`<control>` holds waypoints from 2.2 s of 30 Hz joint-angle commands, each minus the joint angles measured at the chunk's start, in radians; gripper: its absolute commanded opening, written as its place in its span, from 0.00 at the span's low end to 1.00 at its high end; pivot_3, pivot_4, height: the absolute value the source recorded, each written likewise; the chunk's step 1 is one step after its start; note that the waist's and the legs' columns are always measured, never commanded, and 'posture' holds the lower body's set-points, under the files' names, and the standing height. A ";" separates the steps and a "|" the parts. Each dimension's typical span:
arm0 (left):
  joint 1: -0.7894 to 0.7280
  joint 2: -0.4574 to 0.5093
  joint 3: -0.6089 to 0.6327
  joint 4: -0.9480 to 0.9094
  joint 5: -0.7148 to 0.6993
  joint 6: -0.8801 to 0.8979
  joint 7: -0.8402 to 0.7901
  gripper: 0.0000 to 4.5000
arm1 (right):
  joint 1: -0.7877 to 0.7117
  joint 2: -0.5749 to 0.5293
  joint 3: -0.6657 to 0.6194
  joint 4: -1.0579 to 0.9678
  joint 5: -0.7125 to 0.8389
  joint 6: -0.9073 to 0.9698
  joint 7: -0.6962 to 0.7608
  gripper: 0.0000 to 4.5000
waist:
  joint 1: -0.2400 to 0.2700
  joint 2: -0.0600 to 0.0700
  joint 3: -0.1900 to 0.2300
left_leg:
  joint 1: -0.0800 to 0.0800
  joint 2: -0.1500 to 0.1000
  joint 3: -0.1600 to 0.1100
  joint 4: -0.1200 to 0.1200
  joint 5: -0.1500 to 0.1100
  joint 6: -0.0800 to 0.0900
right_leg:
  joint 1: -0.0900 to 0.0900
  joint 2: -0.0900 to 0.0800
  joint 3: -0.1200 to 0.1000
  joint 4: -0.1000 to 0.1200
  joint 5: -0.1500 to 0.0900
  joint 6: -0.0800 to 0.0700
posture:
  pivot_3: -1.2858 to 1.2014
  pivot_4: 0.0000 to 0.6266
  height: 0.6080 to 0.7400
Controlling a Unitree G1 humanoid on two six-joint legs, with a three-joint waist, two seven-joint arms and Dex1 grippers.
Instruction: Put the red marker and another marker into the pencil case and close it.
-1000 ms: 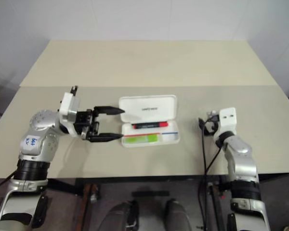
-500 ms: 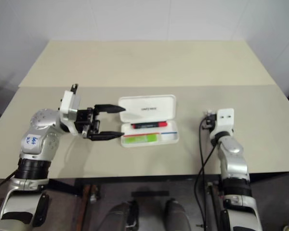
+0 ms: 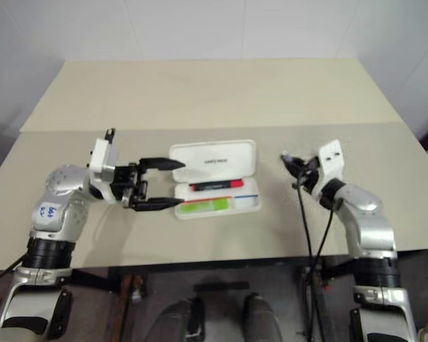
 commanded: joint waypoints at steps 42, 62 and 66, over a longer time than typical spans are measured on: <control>0.051 0.063 0.034 -0.057 -0.015 0.000 0.015 0.87 | -0.370 -0.022 0.273 0.682 -0.165 -0.555 0.776 0.24 | -0.001 0.000 0.000 | -0.001 -0.002 0.001 0.000 -0.001 -0.010 | 0.000 -0.005 -0.001 -0.003 0.003 0.000 | 0.52 0.24 1.00; 0.077 0.076 0.073 -0.042 -0.024 -0.001 0.031 0.87 | -0.175 -0.096 0.106 0.180 0.015 -0.293 0.652 1.00 | 0.006 0.000 0.000 | -0.001 -0.002 0.001 -0.001 -0.001 -0.010 | -0.001 -0.006 -0.001 -0.004 0.003 0.000 | 0.52 0.24 1.00; 0.093 0.096 0.097 -0.010 -0.021 -0.011 0.011 0.87 | -0.091 -0.137 0.034 0.058 0.065 -0.219 0.587 1.00 | 0.005 0.000 0.000 | -0.001 -0.002 0.001 -0.001 -0.003 -0.008 | -0.001 -0.007 -0.001 -0.006 0.003 0.000 | 0.52 0.24 1.00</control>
